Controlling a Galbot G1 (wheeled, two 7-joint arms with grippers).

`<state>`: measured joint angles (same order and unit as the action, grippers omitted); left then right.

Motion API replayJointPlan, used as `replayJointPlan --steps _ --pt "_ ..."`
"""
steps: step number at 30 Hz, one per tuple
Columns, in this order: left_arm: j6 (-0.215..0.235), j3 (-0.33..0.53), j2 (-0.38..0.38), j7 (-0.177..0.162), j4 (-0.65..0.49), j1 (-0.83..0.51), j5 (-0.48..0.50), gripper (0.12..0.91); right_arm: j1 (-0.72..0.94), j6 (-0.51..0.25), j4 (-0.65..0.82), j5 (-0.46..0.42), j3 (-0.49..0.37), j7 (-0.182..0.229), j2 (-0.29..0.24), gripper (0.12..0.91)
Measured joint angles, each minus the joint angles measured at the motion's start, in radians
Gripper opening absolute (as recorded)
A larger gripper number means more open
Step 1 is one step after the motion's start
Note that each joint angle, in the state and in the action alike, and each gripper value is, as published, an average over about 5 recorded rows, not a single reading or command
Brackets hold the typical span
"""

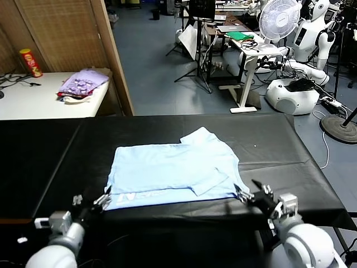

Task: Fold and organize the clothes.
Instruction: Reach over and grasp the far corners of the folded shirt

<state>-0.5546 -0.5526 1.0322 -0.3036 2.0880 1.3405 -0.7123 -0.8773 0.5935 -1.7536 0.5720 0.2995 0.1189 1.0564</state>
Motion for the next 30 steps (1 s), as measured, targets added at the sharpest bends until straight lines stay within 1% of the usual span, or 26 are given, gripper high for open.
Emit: replayJointPlan --steps 4,8,11,13,16,22,24,25,27,28,29,30 --pt "-0.032 0.084 -0.014 -0.021 -0.149 -0.195 -0.068 0.798 0.181 0.024 0.195 -0.013 -0.096 -0.012 0.055 0.798" --pt "-0.068 0.158 -0.012 -0.022 -0.295 -0.352 -0.106 0.798 0.315 0.039 0.362 -0.035 -0.173 -0.043 0.107 0.798" --pt "-0.096 0.197 -0.005 -0.022 -0.389 -0.439 -0.120 0.798 0.393 0.052 0.467 -0.054 -0.218 -0.069 0.146 0.798" --pt "-0.109 0.215 -0.001 -0.018 -0.443 -0.486 -0.126 0.798 0.434 0.060 0.528 -0.068 -0.240 -0.086 0.171 0.798" --pt "-0.125 0.231 0.002 -0.002 -0.511 -0.539 -0.142 0.798 0.475 0.065 0.601 -0.085 -0.258 -0.101 0.200 0.798" --pt "-0.140 0.254 0.017 0.028 -0.602 -0.602 -0.146 0.798 0.503 0.066 0.684 -0.101 -0.270 -0.103 0.232 0.794" --pt "-0.143 0.260 0.024 0.043 -0.629 -0.615 -0.136 0.798 0.507 0.067 0.696 -0.100 -0.271 -0.105 0.237 0.770" --pt "-0.144 0.262 0.028 0.051 -0.641 -0.620 -0.130 0.798 0.509 0.067 0.700 -0.100 -0.271 -0.107 0.240 0.746" --pt "-0.145 0.266 0.033 0.069 -0.662 -0.626 -0.115 0.783 0.511 0.065 0.707 -0.098 -0.270 -0.113 0.245 0.674" --pt "-0.144 0.267 0.035 0.078 -0.669 -0.628 -0.107 0.760 0.512 0.063 0.711 -0.098 -0.270 -0.116 0.248 0.631" --pt "-0.142 0.267 0.036 0.085 -0.675 -0.629 -0.101 0.737 0.512 0.062 0.714 -0.098 -0.270 -0.118 0.250 0.571" --pt "-0.141 0.268 0.036 0.091 -0.679 -0.630 -0.097 0.698 0.512 0.060 0.716 -0.098 -0.269 -0.120 0.253 0.525"
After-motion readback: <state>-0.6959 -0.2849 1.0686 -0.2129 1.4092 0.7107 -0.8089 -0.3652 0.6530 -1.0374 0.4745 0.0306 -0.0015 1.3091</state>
